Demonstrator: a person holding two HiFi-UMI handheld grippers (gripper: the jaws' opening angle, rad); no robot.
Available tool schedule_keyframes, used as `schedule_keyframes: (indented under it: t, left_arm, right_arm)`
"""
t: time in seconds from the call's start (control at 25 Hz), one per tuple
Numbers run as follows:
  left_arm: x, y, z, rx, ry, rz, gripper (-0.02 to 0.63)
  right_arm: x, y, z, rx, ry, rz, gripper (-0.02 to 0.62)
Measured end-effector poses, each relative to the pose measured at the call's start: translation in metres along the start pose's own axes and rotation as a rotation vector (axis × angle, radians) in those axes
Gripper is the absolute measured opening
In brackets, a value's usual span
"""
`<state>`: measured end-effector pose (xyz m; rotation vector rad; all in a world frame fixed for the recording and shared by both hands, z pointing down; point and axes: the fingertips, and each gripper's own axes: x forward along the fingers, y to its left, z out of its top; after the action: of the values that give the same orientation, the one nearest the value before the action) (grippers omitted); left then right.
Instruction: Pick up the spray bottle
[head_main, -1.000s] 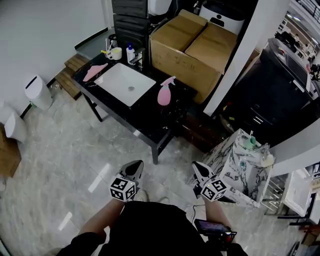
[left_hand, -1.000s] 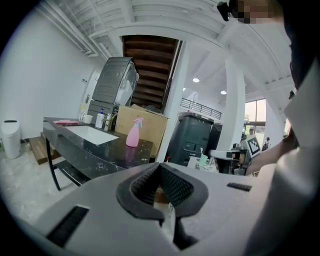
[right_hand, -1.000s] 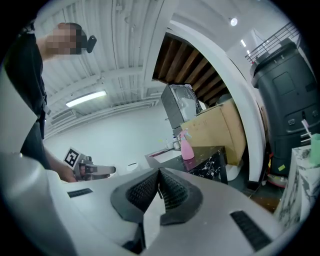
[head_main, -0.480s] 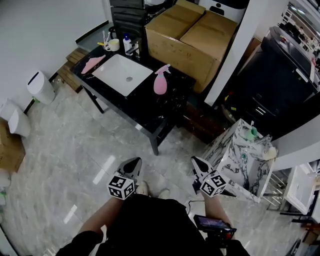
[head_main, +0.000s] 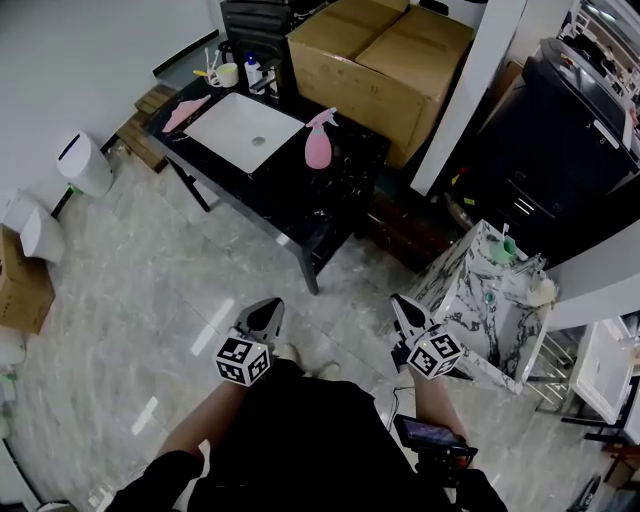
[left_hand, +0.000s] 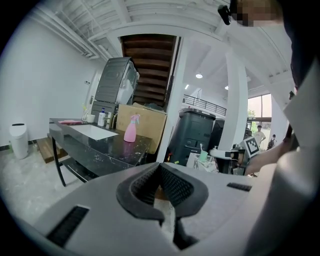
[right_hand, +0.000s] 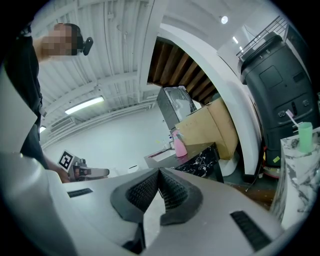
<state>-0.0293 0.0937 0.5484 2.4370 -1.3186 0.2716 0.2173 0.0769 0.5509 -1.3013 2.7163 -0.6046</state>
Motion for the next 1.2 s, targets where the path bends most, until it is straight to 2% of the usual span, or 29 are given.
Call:
schedule_keyframes:
  t: [0.28,0.44,0.76,1.2]
  left_arm:
    - [-0.001,0.019,0.002,-0.005,0.000,0.022,0.008]
    - [0.010,0.035,0.007,-0.006,-0.008,0.007,0.008]
    - [0.039,0.097,0.032,-0.012,-0.020,-0.031,0.008]
    - [0.057,0.175,0.058,-0.018,-0.020,-0.096,0.008]
  right_arm:
    - [0.016,-0.005,-0.002,0.012,0.002,-0.011,0.026]
    - [0.035,-0.006,-0.002,0.007,0.011,-0.021,0.025]
    - [0.099,-0.009,0.016,-0.014,0.009,-0.059,0.026]
    - [0.191,0.017,0.029,-0.070,0.023,-0.078,0.026]
